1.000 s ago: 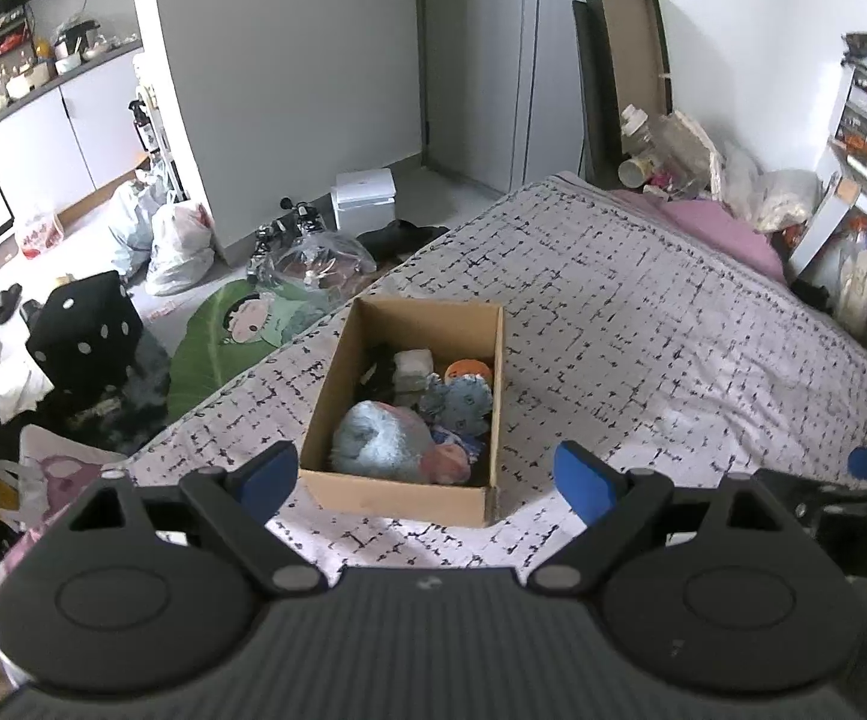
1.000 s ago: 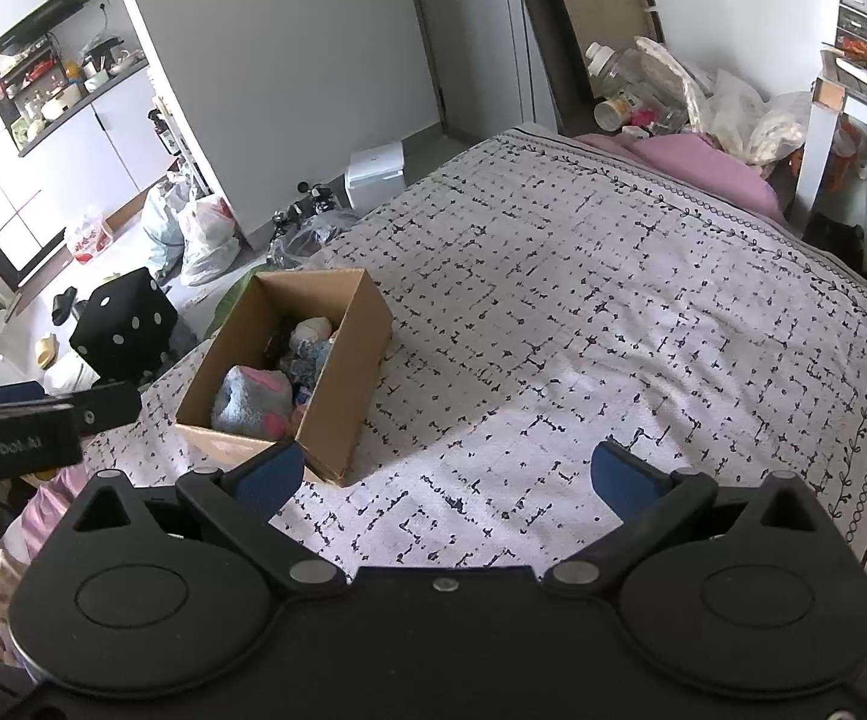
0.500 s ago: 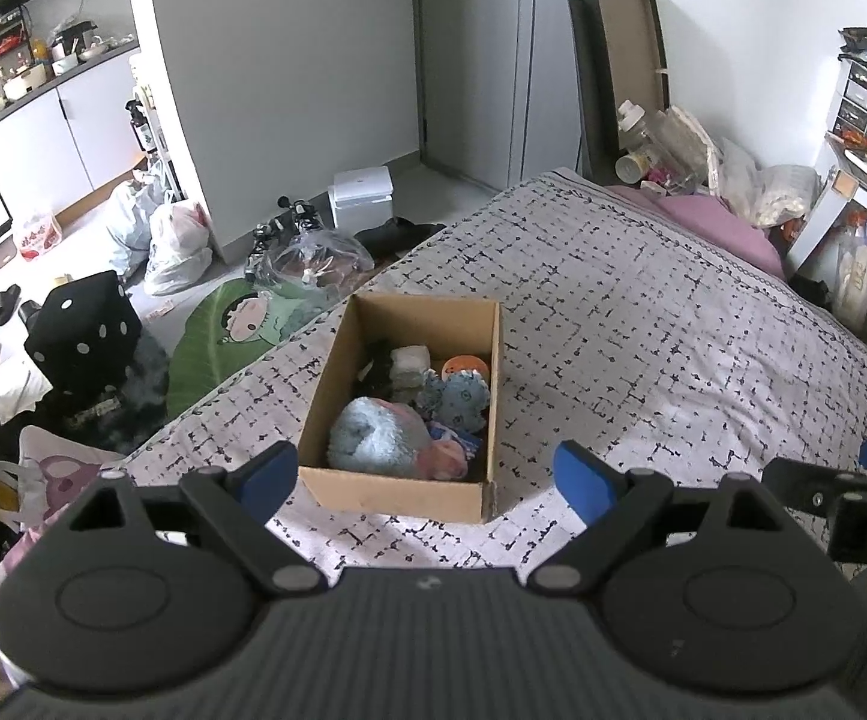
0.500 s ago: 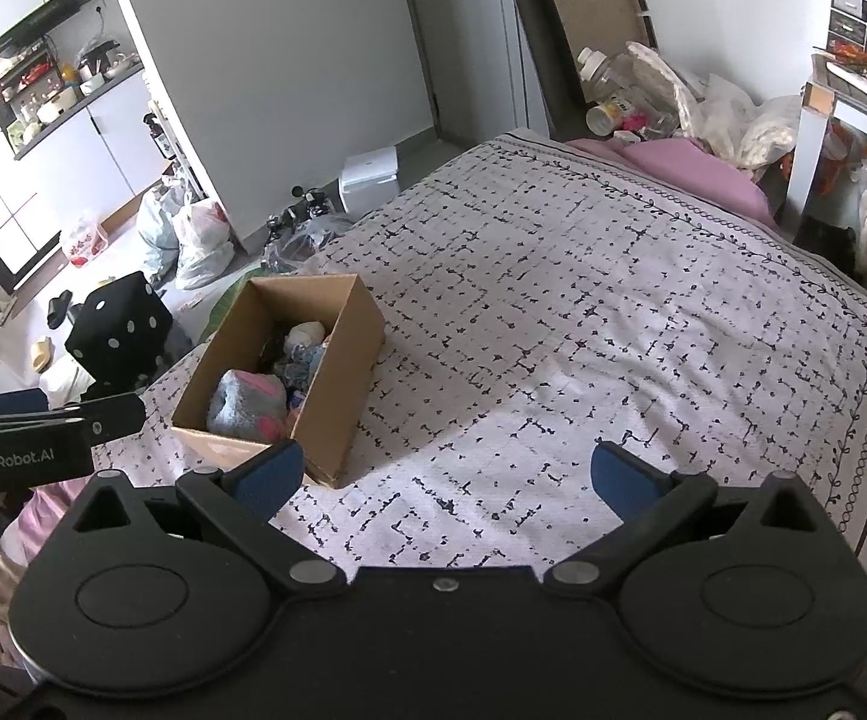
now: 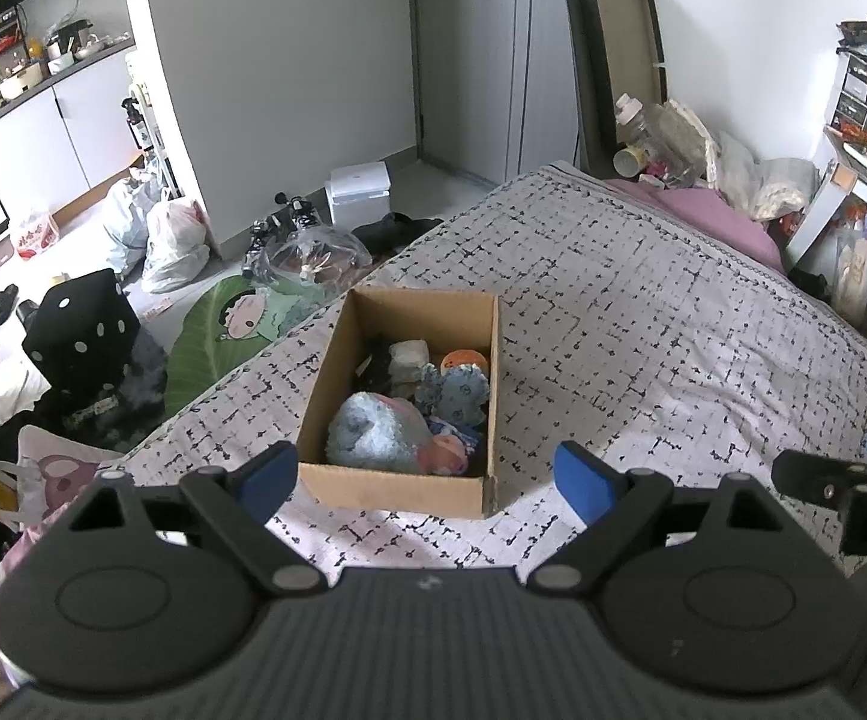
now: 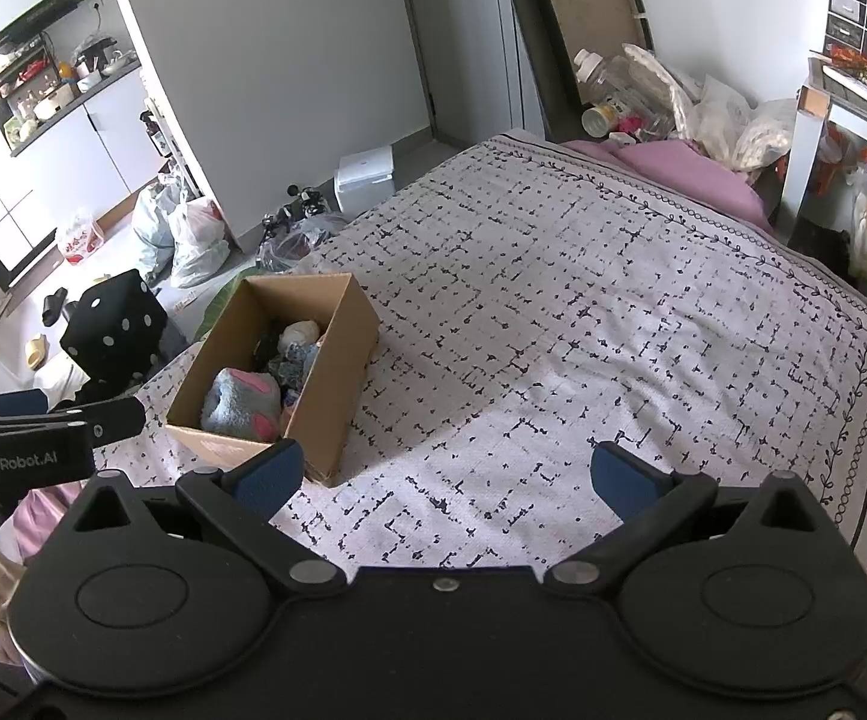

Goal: Organize soft objects

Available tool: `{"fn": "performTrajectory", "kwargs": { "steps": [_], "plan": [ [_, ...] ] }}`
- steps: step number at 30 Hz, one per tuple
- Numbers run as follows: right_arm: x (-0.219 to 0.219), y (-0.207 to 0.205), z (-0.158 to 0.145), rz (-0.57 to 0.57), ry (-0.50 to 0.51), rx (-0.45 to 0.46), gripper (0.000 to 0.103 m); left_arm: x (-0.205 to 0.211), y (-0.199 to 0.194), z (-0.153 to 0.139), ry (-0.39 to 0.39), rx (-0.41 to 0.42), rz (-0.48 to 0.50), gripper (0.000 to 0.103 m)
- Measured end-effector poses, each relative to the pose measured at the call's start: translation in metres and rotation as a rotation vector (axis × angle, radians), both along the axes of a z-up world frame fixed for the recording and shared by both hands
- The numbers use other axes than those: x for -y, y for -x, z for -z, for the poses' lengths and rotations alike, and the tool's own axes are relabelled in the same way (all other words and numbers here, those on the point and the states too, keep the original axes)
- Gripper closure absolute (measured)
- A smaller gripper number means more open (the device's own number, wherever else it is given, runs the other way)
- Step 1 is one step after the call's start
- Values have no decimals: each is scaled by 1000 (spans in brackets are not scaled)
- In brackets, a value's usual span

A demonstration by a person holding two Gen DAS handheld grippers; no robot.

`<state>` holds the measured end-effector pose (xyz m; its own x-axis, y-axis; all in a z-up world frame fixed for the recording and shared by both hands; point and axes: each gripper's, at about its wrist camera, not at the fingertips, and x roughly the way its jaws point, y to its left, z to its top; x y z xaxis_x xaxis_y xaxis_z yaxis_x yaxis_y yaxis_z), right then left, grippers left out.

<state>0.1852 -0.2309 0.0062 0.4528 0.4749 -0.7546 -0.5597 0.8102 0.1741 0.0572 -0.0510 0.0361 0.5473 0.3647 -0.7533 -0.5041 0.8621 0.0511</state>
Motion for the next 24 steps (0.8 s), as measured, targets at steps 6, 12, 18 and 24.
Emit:
{"fn": "performTrajectory", "kwargs": {
  "steps": [6, 12, 18, 24],
  "plan": [
    [-2, 2, -4, -5, 5, 8, 0, 0, 1, 0, 4, 1, 2, 12],
    [-3, 4, -6, -7, 7, 15, 0, -3, 3, -1, 13, 7, -4, 12],
    [-4, 4, -7, -9, 12, 24, 0, -3, 3, -3, 14, 15, 5, 12],
    [-4, 5, -9, 1, 14, 31, 0, -3, 4, -3, 14, 16, 8, 12]
  ]
}}
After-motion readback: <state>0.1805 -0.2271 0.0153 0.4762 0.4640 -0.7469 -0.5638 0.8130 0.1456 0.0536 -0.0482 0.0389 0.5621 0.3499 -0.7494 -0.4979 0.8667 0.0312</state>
